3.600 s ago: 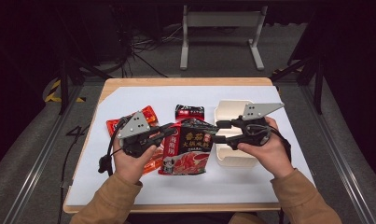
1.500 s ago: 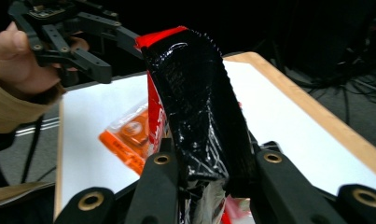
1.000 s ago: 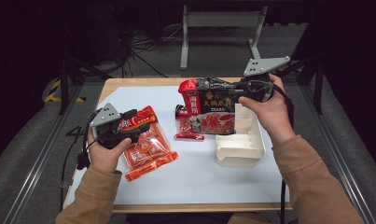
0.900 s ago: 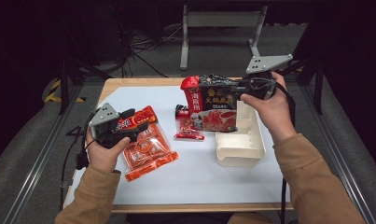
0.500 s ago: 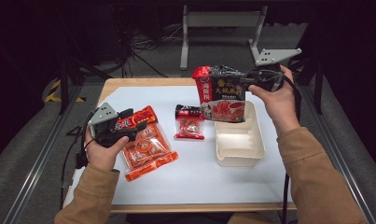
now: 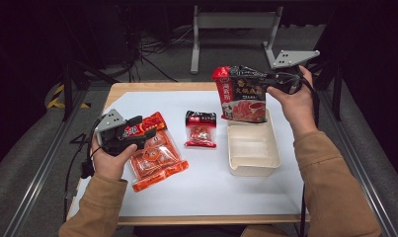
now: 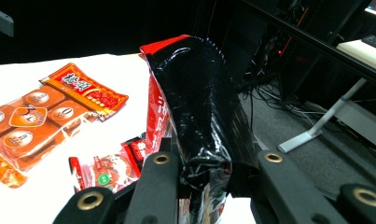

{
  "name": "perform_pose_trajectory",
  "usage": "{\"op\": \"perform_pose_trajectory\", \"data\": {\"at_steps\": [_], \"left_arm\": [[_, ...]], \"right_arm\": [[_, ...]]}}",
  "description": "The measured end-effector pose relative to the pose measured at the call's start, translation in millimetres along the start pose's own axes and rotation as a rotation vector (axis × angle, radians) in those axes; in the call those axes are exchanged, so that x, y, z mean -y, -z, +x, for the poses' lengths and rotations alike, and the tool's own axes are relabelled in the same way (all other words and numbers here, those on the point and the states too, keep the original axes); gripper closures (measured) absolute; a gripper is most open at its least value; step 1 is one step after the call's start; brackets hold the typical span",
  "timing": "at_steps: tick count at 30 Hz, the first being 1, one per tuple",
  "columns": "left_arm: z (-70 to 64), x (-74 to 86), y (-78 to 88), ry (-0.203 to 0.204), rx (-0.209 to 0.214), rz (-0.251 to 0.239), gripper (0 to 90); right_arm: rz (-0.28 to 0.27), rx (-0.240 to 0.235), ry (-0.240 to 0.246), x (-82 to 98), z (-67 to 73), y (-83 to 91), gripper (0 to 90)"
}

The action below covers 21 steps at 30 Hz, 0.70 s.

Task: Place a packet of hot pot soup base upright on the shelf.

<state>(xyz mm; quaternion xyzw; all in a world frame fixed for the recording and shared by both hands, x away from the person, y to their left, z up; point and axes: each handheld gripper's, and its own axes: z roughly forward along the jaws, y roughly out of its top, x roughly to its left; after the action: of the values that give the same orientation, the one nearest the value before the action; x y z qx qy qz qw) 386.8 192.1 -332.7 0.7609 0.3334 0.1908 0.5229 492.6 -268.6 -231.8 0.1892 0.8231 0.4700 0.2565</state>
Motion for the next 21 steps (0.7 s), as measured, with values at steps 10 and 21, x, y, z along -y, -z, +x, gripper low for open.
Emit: {"op": "perform_pose_trajectory", "data": {"at_steps": [10,21], "left_arm": [[0.3,1.3,-2.2,0.001,0.003,0.007,33.8],[0.9,2.5,-2.3,0.010,0.004,0.012,34.3]], "right_arm": [[-0.026,0.010,-0.020,18.9,-10.7,-4.3,76.7],[-0.028,0.016,-0.033,34.0,-14.8,-8.6,76.5]]}}
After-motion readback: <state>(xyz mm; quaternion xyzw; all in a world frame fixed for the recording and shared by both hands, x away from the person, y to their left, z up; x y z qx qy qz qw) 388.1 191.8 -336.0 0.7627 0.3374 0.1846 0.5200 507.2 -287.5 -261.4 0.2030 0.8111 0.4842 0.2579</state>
